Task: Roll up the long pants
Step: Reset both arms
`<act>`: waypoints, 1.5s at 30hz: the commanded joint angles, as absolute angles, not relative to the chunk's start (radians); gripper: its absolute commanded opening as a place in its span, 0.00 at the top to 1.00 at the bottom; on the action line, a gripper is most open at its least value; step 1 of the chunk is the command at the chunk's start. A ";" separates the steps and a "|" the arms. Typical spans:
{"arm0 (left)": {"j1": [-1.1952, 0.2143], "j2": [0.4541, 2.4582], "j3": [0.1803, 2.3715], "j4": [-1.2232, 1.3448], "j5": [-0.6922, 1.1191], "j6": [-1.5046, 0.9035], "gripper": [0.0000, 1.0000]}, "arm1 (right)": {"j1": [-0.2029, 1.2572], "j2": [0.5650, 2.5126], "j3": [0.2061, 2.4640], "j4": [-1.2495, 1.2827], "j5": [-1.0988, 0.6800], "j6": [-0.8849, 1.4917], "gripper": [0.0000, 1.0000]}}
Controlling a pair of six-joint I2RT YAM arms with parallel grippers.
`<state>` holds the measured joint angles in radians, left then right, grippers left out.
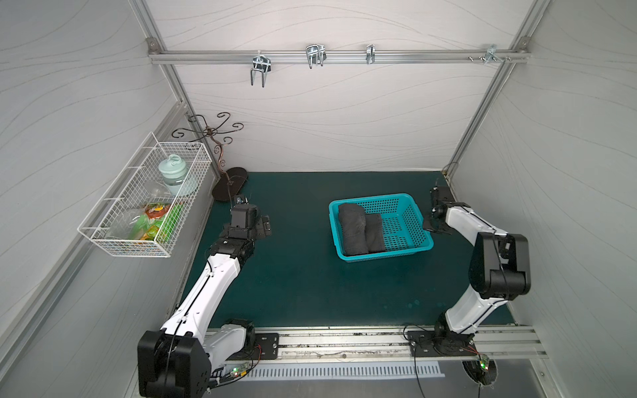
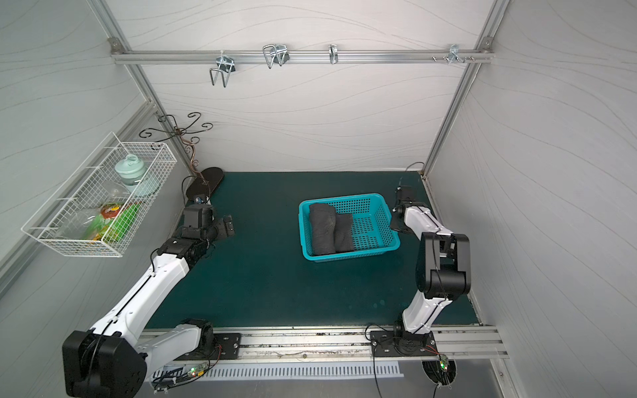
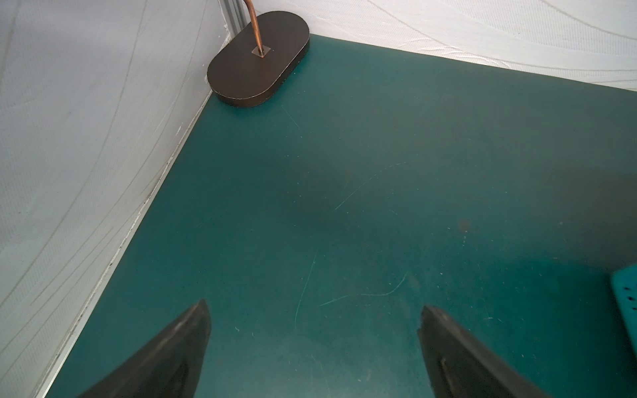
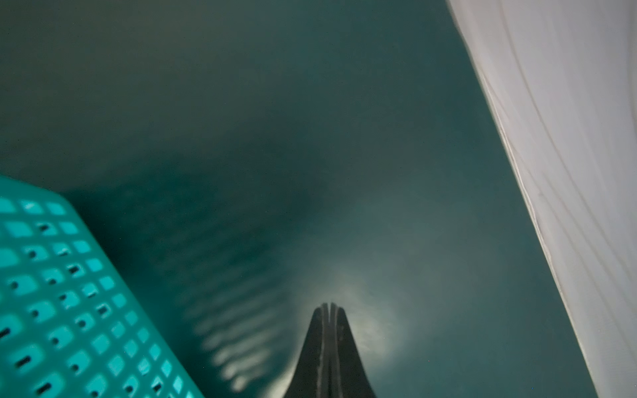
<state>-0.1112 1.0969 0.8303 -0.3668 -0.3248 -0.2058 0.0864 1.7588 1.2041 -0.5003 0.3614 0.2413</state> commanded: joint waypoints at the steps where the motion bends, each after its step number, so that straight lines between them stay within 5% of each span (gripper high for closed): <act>1: -0.105 1.102 0.810 -0.299 -0.361 -0.213 0.01 | 0.230 1.882 1.227 -0.508 0.368 0.193 1.00; 5: -0.100 1.118 0.764 -0.240 -0.379 -0.224 0.01 | 0.248 1.866 1.250 -0.443 0.328 0.170 1.00; 6: -0.100 1.127 0.759 -0.230 -0.385 -0.228 0.01 | 0.246 1.855 1.249 -0.432 0.322 0.171 0.87; 7: -0.098 1.138 0.755 -0.219 -0.391 -0.227 0.01 | 0.244 1.845 1.248 -0.432 0.322 0.167 0.58; 8: -0.098 1.150 0.753 -0.209 -0.401 -0.226 0.01 | 0.245 1.836 1.247 -0.435 0.328 0.162 0.16; 9: -0.098 1.161 0.752 -0.196 -0.414 -0.224 0.01 | 0.245 1.817 1.239 -0.434 0.344 0.154 0.01; 13: -0.097 1.210 0.724 -0.105 -0.439 -0.185 0.01 | 0.231 1.641 1.060 -0.268 0.349 0.110 0.01; 18: -0.088 1.275 0.635 0.094 -0.376 -0.117 0.01 | 0.108 1.427 0.731 0.126 0.124 0.166 0.01; 22: -0.061 1.312 0.579 0.212 -0.362 -0.146 0.01 | 0.005 1.451 0.673 0.215 -0.015 0.149 0.01; 35: 0.044 1.535 0.594 0.518 -0.178 -0.096 0.03 | 0.067 1.597 0.425 0.879 -0.097 -0.023 0.01; 40: 0.051 1.526 0.521 0.626 -0.064 -0.058 0.02 | 0.097 1.565 0.438 0.790 -0.050 -0.052 0.01; 43: 0.045 1.575 0.381 0.968 -0.001 -0.015 0.01 | 0.097 1.574 0.426 0.833 -0.046 -0.051 0.01; 45: 0.030 1.531 0.380 0.881 -0.013 -0.008 0.01 | 0.097 1.567 0.405 0.859 -0.018 -0.041 0.01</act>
